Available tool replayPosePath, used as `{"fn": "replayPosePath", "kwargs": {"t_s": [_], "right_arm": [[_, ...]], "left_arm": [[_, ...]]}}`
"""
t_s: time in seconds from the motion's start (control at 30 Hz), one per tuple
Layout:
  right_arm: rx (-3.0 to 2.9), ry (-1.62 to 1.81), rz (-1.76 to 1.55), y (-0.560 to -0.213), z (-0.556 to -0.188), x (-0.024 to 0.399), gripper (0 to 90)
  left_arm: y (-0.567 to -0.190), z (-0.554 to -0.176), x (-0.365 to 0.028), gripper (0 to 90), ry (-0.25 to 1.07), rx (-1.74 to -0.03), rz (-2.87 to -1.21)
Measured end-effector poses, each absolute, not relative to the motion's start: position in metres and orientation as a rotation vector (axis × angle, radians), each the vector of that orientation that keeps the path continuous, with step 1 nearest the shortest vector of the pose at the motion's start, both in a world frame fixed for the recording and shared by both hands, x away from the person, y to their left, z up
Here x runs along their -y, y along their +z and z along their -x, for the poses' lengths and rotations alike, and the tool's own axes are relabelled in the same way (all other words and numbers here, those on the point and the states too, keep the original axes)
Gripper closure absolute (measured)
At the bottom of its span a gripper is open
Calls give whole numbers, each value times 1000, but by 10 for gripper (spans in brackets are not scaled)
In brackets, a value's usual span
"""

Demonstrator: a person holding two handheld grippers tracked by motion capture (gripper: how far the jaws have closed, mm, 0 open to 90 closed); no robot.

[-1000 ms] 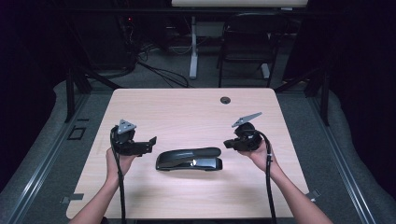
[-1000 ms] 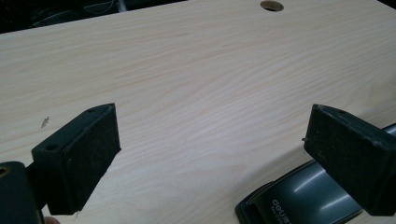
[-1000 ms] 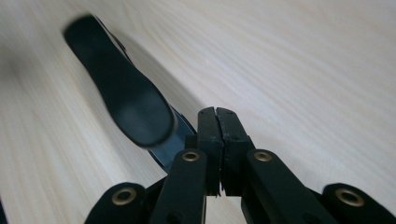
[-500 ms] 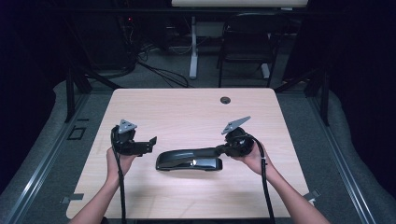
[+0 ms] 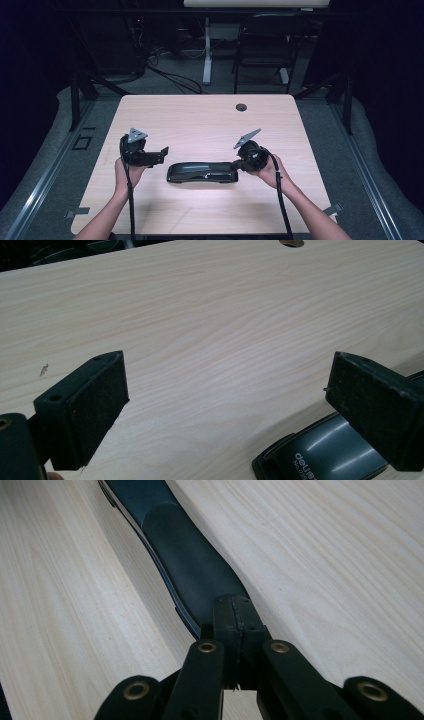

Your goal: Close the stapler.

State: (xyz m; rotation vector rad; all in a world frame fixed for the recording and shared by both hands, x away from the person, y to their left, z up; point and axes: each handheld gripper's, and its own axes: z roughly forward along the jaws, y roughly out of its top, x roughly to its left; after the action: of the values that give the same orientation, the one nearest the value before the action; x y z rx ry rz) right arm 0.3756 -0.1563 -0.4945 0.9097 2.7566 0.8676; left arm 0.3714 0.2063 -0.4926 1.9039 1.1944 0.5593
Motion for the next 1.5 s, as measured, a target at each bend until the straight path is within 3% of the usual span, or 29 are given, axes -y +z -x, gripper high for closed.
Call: {"fn": "replayPosePath", "kwargs": {"t_s": [0.47, 0.63, 0.9, 1.0, 1.1, 1.33, 1.5], "right_arm": [[-2773, 913, -921, -495, -379, 161, 900], [-2699, 1067, -924, -476, -376, 169, 900], [-2594, 1054, -905, -462, -372, 174, 826], [-2557, 1053, -903, -459, -372, 178, 765], [-2527, 1018, -915, -456, -370, 183, 646], [-2438, 963, -1011, -460, -365, 207, 244], [-2404, 937, -1096, -469, -362, 227, 140]], "left_arm": [[-495, -374, -206, 35, 548, -1197, -1915], [-494, -373, -207, 35, 555, -1196, -1911], [-493, -373, -208, 35, 559, -1201, -1901], [-493, -373, -208, 35, 561, -1198, -1901], [-493, -373, -208, 35, 559, -1197, -1901], [-492, -373, -209, 32, 565, -1202, -1901], [-492, -373, -210, 30, 569, -1209, -1896]]}}
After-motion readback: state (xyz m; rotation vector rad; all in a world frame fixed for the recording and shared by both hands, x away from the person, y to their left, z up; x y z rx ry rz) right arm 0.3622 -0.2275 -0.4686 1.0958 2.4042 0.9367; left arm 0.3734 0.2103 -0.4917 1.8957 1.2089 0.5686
